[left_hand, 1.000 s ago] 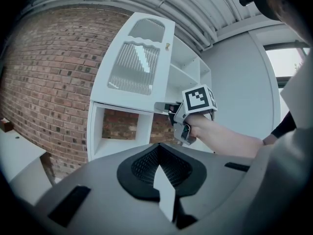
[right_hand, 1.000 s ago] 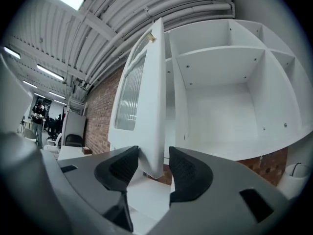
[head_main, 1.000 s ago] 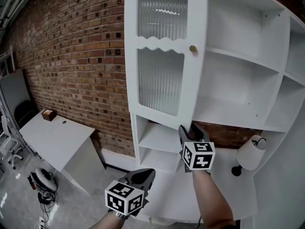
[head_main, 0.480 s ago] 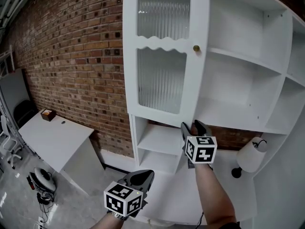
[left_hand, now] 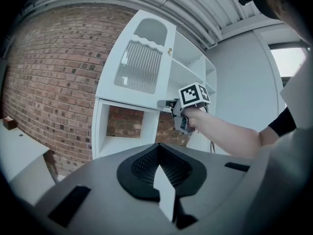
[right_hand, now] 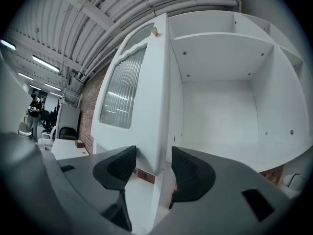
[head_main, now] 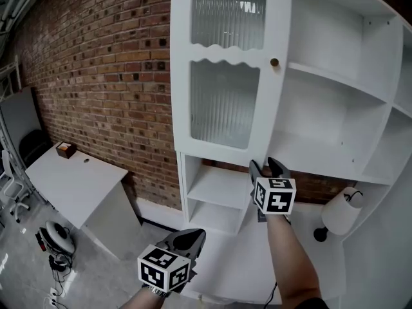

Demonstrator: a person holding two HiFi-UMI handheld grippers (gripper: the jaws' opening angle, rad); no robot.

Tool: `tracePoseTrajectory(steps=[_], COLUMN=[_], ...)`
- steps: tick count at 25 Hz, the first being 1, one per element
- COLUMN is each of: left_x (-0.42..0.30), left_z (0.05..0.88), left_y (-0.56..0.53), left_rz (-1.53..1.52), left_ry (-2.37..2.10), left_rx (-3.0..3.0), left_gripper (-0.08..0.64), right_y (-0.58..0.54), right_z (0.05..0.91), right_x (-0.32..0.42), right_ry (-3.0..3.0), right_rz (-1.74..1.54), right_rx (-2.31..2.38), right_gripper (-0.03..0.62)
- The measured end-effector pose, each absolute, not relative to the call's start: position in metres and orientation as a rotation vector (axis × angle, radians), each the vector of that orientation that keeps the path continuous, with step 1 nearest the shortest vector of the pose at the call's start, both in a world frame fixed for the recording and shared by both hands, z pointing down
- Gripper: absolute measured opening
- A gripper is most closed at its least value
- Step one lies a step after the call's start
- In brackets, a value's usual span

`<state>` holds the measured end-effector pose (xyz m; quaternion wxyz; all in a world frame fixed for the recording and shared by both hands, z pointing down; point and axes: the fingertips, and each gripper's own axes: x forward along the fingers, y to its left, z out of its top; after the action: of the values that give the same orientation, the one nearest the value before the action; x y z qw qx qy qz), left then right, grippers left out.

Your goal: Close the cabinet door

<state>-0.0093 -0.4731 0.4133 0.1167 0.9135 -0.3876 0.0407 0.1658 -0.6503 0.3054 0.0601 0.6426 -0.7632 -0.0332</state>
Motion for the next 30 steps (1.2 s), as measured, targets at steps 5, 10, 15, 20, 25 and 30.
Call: tracePoseTrajectory(steps=[5, 10, 15, 20, 25, 30], left_x=[-0.021, -0.030, -0.036, -0.039, -0.039, -0.042], left_z=[0.417, 0.417, 0.418, 0.416, 0.411, 0.402], left_y=[-0.474, -0.472, -0.471, -0.468, -0.464, -0.455], left_rz=[0.120, 0.117, 0.117, 0.111, 0.092, 0.056], left_ry=[-1.170, -1.199, -1.227, -1.241, -1.247, -1.243], left_rx=[2.650, 2.634, 2.620, 2.614, 2.624, 2.638], left_gripper=[-0.002, -0.002, -0.002, -0.002, -0.002, -0.002], right_y=[-0.657, -0.661, -0.663, -0.662, -0.646, -0.610], right_z=[0.306, 0.306, 0.305, 0.306, 0.305, 0.298], right_x=[0.167, 0.169, 0.169, 0.168, 0.171, 0.168], right_ry=[-2.288, -2.284, -2.285, -2.284, -2.280, -2.279], right_rz=[-0.112, -0.105, -0.117, -0.105, -0.115, -0.184], right_rx=[1.963, 1.975, 1.976, 1.980, 2.011, 2.054], right_gripper=[0.238, 0.236, 0.235, 0.231, 0.215, 0.098])
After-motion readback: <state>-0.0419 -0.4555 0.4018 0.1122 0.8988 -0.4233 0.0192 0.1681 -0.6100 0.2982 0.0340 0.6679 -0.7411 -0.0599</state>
